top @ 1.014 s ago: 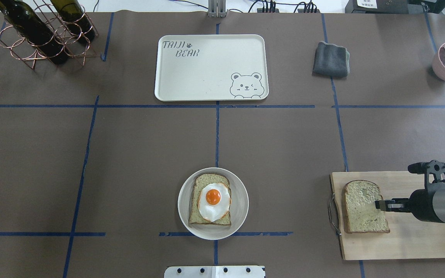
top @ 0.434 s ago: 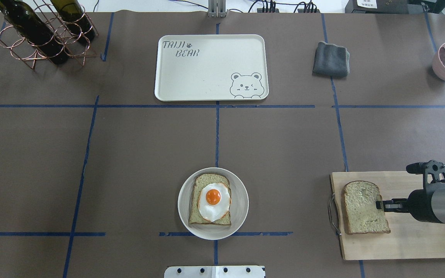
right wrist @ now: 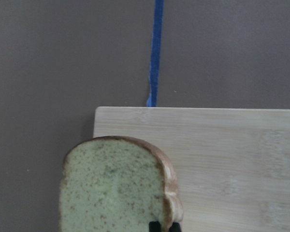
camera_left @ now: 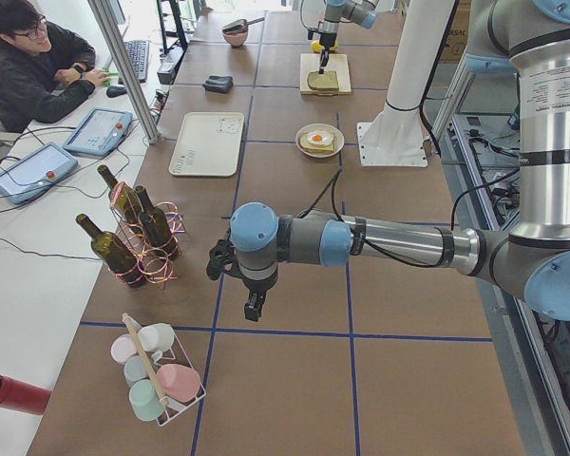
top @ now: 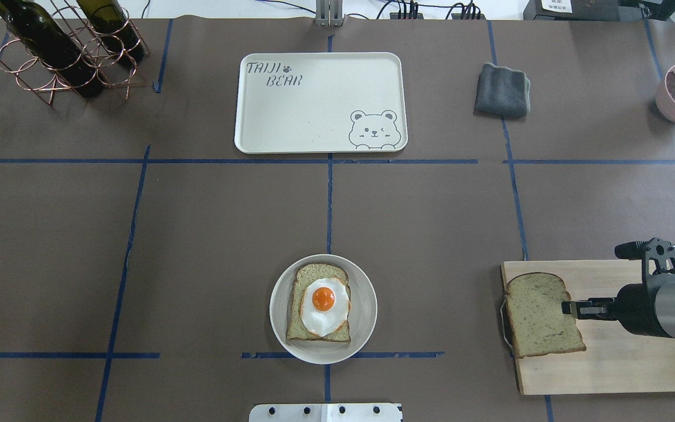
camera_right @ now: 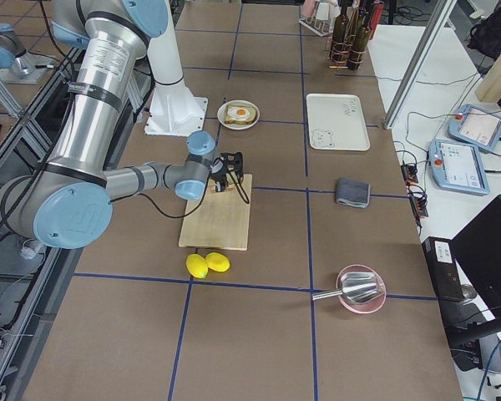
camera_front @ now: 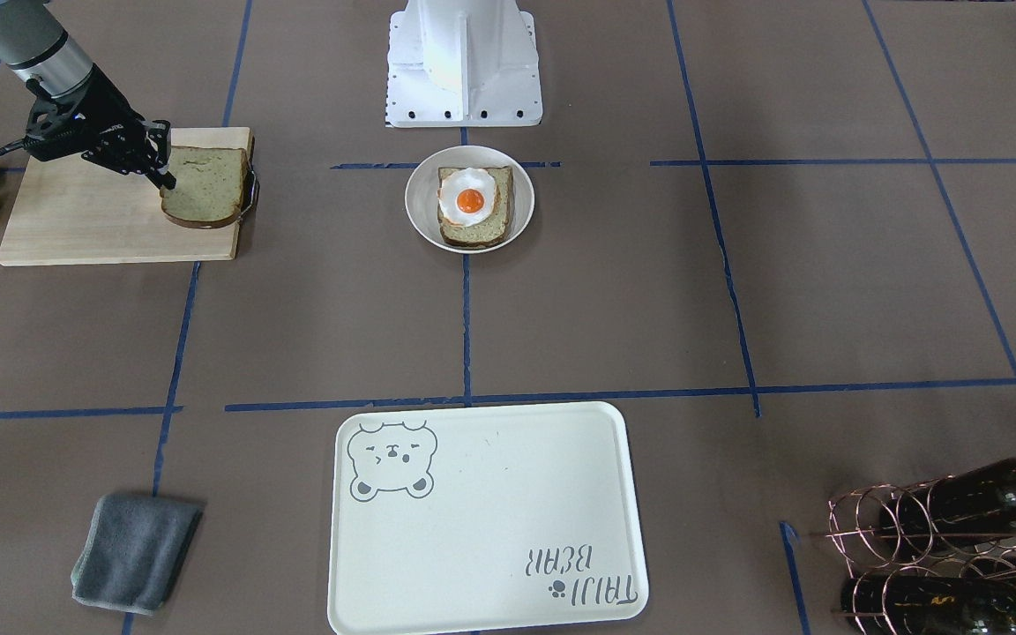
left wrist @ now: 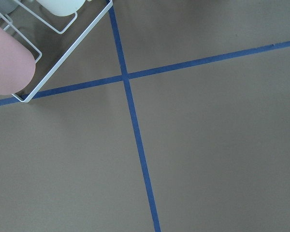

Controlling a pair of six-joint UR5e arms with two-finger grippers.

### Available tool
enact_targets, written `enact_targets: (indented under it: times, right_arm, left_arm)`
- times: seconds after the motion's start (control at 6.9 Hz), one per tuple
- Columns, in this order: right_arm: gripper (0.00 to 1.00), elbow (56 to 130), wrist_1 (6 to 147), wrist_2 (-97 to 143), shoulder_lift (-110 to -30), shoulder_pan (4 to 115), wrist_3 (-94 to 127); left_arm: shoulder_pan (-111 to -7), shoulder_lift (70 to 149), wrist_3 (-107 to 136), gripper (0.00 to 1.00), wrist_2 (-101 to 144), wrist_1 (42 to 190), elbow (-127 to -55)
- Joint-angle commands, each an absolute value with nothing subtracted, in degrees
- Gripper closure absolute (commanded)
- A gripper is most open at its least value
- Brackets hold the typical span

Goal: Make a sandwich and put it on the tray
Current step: 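Carry the bread slice with the right gripper and lay it on the egg toast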

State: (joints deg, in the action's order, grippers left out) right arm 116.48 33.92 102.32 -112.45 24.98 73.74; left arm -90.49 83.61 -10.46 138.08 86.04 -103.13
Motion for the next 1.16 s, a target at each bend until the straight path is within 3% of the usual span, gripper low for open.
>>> enact_targets:
  times: [0.0,0.29,1.01]
  right_arm:
    - [1.00,120.1,33.9,102.1,-108.8,25.0,76.8]
    - [1.00,119.4,35.9,102.0,-100.0,24.6,81.2]
    - [1.00,112.3,70.8,101.3,-64.0,20.8,81.8]
  left_arm:
    - [-90.7,83.6,-10.5,0.00,138.1,86.0,-103.0]
    - [-90.6,83.6,-10.5,0.00,138.1,86.0,-102.9]
    - [-90.6,83.7,-10.5,0.00,138.1,85.9,-102.8]
